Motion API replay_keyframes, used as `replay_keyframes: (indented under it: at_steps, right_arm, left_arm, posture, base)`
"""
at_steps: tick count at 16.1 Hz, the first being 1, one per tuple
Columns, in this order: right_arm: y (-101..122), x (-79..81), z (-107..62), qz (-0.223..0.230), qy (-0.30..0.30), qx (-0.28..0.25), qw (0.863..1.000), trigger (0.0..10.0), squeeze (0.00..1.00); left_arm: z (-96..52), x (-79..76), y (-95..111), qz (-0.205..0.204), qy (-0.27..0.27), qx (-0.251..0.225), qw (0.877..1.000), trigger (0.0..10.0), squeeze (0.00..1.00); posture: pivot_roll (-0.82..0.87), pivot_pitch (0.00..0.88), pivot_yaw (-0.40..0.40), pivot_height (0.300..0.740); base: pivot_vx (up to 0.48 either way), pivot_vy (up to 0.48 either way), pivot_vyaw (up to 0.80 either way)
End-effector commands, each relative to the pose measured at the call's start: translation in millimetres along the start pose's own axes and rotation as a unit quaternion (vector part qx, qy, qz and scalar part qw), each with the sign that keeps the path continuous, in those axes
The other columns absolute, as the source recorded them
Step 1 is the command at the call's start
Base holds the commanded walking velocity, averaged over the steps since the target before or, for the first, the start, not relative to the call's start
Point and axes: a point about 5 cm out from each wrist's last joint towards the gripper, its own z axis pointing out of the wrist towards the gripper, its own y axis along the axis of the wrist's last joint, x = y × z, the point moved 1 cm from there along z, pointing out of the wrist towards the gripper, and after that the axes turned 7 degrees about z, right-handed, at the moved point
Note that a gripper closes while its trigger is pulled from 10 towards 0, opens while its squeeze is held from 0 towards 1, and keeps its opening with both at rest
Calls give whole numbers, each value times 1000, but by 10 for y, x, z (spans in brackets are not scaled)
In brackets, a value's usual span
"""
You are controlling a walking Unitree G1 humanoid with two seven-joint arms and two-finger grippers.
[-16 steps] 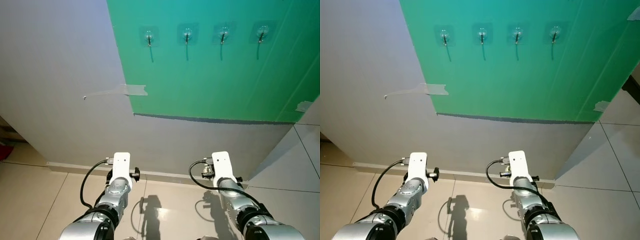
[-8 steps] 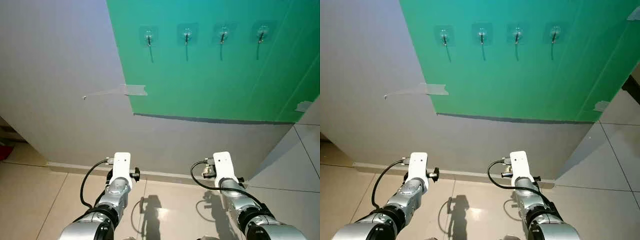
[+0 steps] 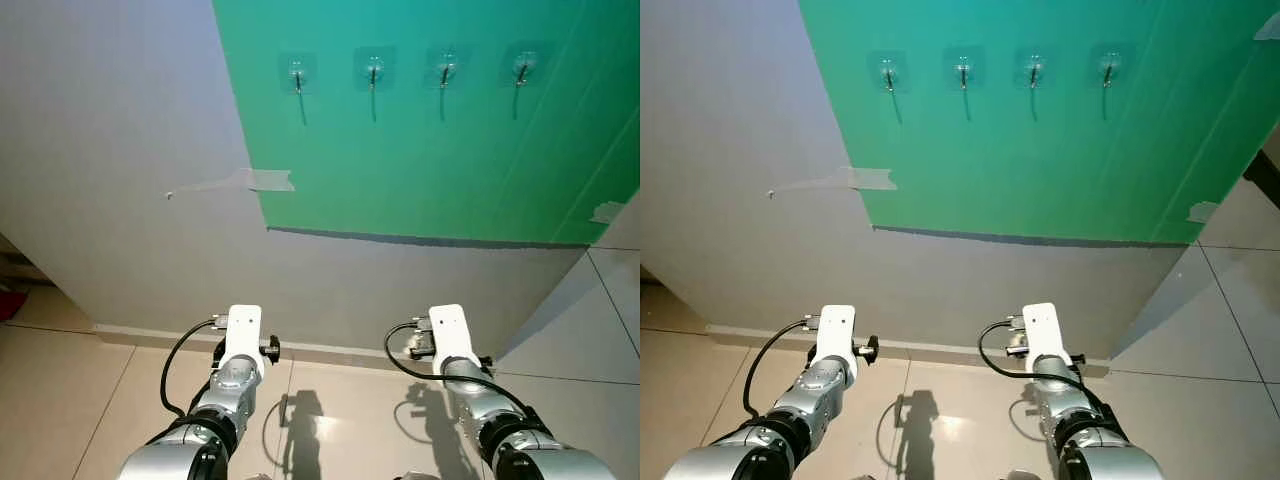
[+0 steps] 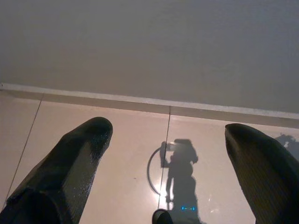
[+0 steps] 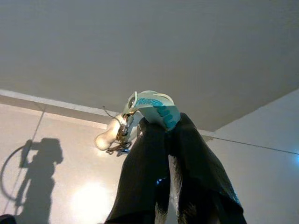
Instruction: Hang keys on a hook
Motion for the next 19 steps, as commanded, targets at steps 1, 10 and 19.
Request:
replay_keyframes:
  at_steps: [1,10,19]
  right_arm:
    - [-3,-33,6,4,-11,8,1000,10000,0]
    - [-67,-48,-8,8,-19,20,1000,10000,0]
    - [-101,-29,-15,11,-22,29,999,10000,0]
  left_arm:
    - [-1,12,-23,9,-2,5,1000,10000,0]
    - [-3,16,-37,8,-2,6,1000,10000,0]
    - [-3,8,-38,15,-7,7,1000,10000,0]
  posture:
    - [-164,0,78,740]
    - [-153,0,67,740]
    - [-160,0,76,740]
  base:
    - [0,0,0]
    - [0,0,0]
    - [0,0,0]
